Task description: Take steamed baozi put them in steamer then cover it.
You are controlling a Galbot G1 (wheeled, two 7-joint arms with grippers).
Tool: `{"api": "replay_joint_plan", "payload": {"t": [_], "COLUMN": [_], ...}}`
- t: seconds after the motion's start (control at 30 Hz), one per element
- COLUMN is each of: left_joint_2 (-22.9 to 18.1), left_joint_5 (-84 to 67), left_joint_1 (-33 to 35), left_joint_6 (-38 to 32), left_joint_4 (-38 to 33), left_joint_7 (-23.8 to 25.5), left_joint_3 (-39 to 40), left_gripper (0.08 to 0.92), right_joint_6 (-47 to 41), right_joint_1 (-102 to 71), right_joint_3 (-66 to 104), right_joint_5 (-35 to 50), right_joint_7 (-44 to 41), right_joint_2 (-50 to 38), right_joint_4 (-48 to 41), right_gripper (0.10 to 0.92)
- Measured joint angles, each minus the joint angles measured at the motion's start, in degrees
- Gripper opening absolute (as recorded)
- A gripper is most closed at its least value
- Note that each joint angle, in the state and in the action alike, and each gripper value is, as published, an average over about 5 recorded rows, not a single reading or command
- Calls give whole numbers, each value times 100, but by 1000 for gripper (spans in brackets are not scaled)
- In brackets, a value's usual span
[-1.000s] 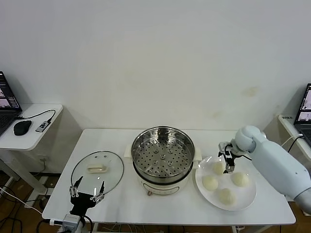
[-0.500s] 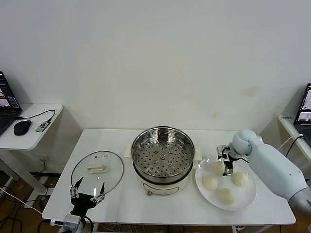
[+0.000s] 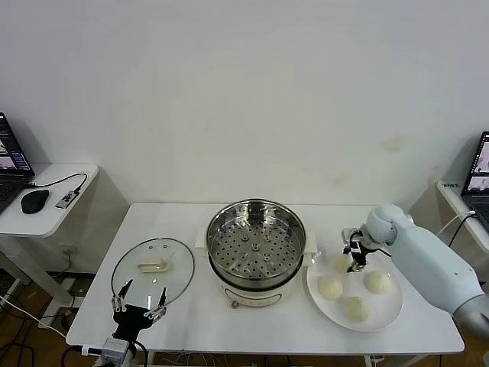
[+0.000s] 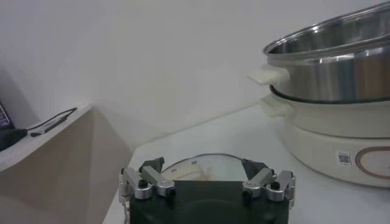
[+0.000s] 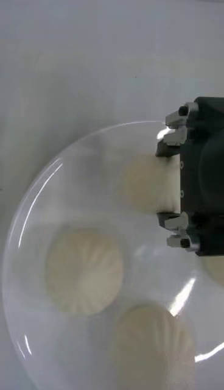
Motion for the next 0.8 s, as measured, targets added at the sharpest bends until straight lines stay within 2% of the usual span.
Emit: {"api": "replay_joint_plan", "payload": {"t": [0.43, 0.67, 0.8], "left_joint_2": [33, 61, 51], "left_joint_5": [45, 71, 99], "left_joint_1": [-32, -30, -31], "left_joint_6": [21, 28, 20], "left_joint_4": [-36, -81, -87], "left_joint_7": [-21, -61, -103], "left_joint_3": [66, 49, 32], "left_gripper": [823, 823, 823], "right_joint_6": [-157, -79, 341], "right_joint_1": [1700, 3008, 3479], "right_joint_3": [-1136, -1982, -2278], "right_joint_5": [1234, 1941, 2353], "right_joint_7": [-316, -544, -706], "right_joint_2": [-350, 33, 467], "right_joint_4": [317, 61, -348], "right_gripper": [560, 560, 560]}}
